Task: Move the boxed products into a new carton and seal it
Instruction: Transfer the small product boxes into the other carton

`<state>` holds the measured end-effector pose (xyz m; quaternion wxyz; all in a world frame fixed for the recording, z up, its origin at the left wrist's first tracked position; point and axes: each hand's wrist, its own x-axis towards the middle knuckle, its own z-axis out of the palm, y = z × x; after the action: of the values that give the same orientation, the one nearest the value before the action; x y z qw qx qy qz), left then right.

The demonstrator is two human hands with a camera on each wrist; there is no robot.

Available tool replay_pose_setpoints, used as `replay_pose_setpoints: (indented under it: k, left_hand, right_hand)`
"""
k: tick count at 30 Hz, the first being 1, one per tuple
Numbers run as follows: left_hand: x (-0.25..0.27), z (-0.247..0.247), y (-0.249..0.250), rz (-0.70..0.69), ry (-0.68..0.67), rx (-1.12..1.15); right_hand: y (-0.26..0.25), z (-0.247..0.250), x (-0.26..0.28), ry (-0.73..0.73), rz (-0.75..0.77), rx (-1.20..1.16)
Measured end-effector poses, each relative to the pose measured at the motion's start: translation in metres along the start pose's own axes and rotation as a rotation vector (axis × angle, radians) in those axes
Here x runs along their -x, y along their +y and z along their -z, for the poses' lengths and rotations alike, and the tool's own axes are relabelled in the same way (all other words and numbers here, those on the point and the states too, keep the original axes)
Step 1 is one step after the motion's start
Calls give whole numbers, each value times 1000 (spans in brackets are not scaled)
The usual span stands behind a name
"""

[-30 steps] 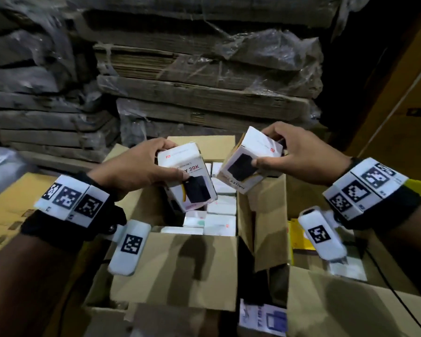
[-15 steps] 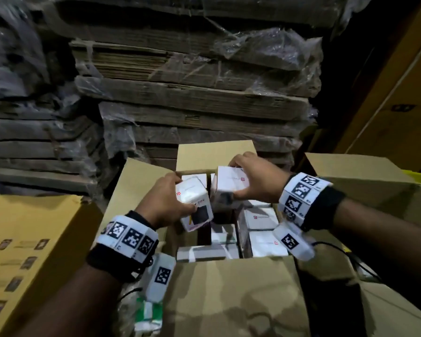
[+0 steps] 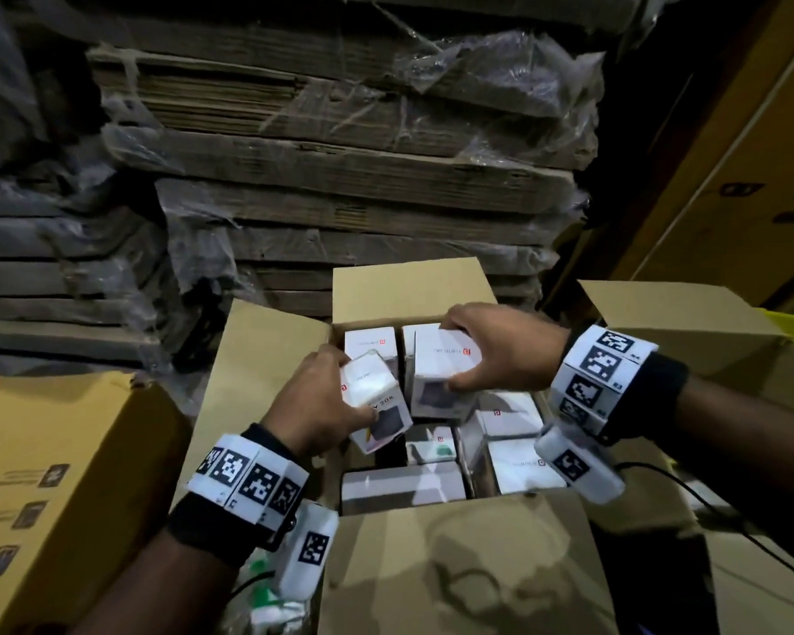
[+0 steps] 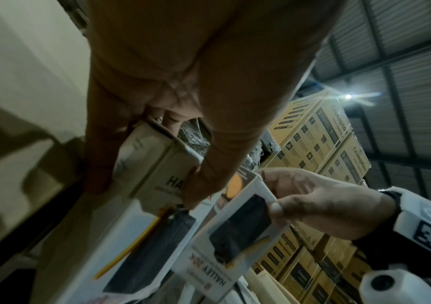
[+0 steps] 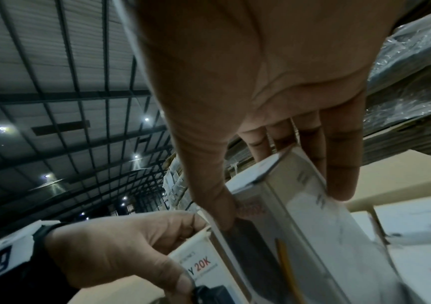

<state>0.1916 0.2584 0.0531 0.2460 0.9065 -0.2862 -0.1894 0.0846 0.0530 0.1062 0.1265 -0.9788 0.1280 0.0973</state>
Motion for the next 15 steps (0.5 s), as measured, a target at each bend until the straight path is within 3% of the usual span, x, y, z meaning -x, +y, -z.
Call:
replay_pose_setpoints:
  k: [7,15]
  left_hand:
    - [3,-16,10,31,9,-74]
    - [1,-22,12,50,2,-140]
  right_hand:
    - [2,-39,-28,-69,36,108]
    - [-6,-63,-36,-49,95,315]
